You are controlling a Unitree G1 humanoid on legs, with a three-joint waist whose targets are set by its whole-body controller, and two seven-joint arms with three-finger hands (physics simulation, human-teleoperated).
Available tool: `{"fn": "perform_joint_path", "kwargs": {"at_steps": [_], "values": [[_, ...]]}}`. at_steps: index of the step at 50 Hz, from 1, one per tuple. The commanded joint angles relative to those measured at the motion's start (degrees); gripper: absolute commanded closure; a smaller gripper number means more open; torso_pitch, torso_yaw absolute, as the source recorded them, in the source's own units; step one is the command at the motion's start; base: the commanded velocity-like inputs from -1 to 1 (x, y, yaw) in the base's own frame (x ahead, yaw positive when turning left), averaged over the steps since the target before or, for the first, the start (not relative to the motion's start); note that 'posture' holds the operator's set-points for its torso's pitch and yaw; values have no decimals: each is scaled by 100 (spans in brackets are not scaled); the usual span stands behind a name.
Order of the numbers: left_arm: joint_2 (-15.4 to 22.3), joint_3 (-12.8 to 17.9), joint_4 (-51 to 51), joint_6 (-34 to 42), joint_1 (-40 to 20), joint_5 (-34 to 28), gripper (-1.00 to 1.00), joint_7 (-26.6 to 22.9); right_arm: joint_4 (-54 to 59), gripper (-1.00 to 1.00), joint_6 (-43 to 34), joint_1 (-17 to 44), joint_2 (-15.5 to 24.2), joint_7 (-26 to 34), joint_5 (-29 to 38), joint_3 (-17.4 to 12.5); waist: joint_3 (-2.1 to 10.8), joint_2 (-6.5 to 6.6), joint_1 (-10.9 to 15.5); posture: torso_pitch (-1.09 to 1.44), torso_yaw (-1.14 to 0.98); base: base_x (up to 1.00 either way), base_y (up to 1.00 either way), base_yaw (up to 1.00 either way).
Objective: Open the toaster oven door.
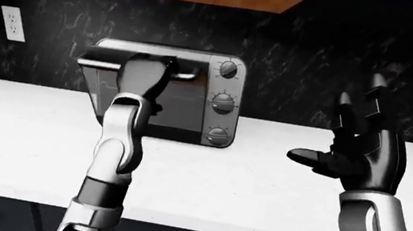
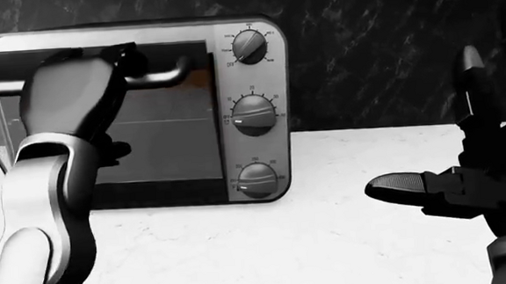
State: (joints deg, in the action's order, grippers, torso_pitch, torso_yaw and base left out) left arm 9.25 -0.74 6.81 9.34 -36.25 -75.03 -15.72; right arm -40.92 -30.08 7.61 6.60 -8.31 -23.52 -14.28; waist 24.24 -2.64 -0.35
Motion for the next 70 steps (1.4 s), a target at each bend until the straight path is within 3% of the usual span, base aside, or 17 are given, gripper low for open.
{"fn": "perform_joint_path", "kwargs": {"at_steps": [1,17,22,30,32,41,46,52,57,60,63,66,70], "values": [[-62,-10,-363,42,65,-14,-25,-198,-145,-100,89,148,40,-10,-39,2,-45,-15,-3,-64,0,0,0,0],[-261,36,-2292,11,1207,-365,-23,-825,-142,-100,115,123,60,-40,-94,-24,-57,-45,30,-64,0,0,0,0],[-353,6,-3133,-102,1737,-512,-22,-1196,-190,-100,66,134,53,-61,-99,-14,-64,-46,28,-64,0,0,0,0],[-432,17,-3924,-544,2742,-708,-25,-1431,-143,-100,141,107,23,-27,-46,25,-45,-53,33,-64,0,0,0,0],[-445,30,-3932,-564,2751,-713,-25,-1436,-143,-100,142,107,22,-27,-45,25,-43,-52,35,-64,0,0,0,0],[-601,121,-4948,-857,3763,-683,-32,-1995,-123,-100,163,98,10,-11,-29,33,-37,-59,60,-64,0,0,0,0],[-724,109,-5540,-958,4139,-536,-36,-2552,-174,-100,114,104,10,-42,-38,40,-38,-65,73,-64,0,0,0,0],[-862,-59,-6337,-1351,5282,-463,-60,-2915,-216,-100,86,93,4,-60,-54,36,-28,-77,81,-64,0,0,0,0],[-970,60,-6670,-1721,5876,-233,-84,-3017,-213,-100,97,87,1,-56,-48,40,-18,-82,98,-64,0,0,0,0],[-1256,360,-6681,-2233,6120,-34,-85,-2978,-175,-100,140,75,-8,-36,-31,47,-23,-94,115,-64,0,0,0,0],[-1723,929,-6681,-3140,6538,343,-89,-2887,-195,-100,118,82,-5,-47,-41,42,-27,-101,109,-64,0,0,0,0],[-2507,1995,-6681,-4439,6738,1059,-91,-3095,-233,-100,85,81,-1,-65,-55,34,-26,-116,103,-64,0,0,0,0],[-3490,3541,-6681,-6038,6903,2403,-97,-3759,-296,-100,24,95,9,-96,-82,21,-23,-141,108,-64,0,0,0,0]]}}
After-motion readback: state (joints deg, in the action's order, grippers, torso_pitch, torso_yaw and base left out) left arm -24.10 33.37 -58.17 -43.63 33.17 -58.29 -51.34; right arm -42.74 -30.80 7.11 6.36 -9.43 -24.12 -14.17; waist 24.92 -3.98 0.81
